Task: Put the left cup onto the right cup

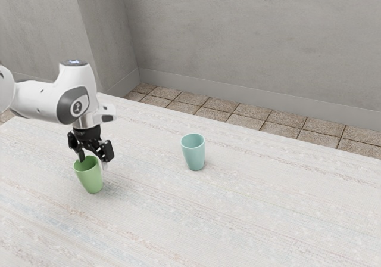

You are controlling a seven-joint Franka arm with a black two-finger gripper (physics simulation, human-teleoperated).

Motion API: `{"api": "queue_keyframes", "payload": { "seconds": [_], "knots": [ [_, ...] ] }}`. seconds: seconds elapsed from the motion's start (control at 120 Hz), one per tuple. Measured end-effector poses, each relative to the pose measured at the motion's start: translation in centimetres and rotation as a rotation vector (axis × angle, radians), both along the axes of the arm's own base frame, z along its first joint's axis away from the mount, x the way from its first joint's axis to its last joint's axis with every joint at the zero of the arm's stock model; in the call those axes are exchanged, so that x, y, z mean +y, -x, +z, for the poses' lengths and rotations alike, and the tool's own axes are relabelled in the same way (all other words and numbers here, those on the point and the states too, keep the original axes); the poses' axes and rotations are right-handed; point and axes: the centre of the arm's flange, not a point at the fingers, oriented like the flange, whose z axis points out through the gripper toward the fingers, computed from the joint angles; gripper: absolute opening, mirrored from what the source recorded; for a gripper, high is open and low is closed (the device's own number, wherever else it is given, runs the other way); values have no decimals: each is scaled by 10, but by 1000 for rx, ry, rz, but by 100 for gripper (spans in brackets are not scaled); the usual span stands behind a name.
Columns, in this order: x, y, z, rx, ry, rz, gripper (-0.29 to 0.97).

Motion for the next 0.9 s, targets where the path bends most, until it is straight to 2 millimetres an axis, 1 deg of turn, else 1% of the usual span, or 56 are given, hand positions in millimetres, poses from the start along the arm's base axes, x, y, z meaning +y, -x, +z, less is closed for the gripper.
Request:
{"api": "queue_keyframes", "payload": {
  "seconds": [0.15,0.442,0.492,0.608,0.8,0.9],
  "knots": [
    [-1,0,-8,13,-2,0,68],
    [-6,-2,-17,21,-5,-6,68],
    [-6,-2,-18,21,-5,-6,66],
    [-6,-3,-20,22,-7,-7,52],
    [-5,-3,-22,22,-7,-5,17],
    [-5,-4,-21,19,-7,-4,5]
  ]
}}
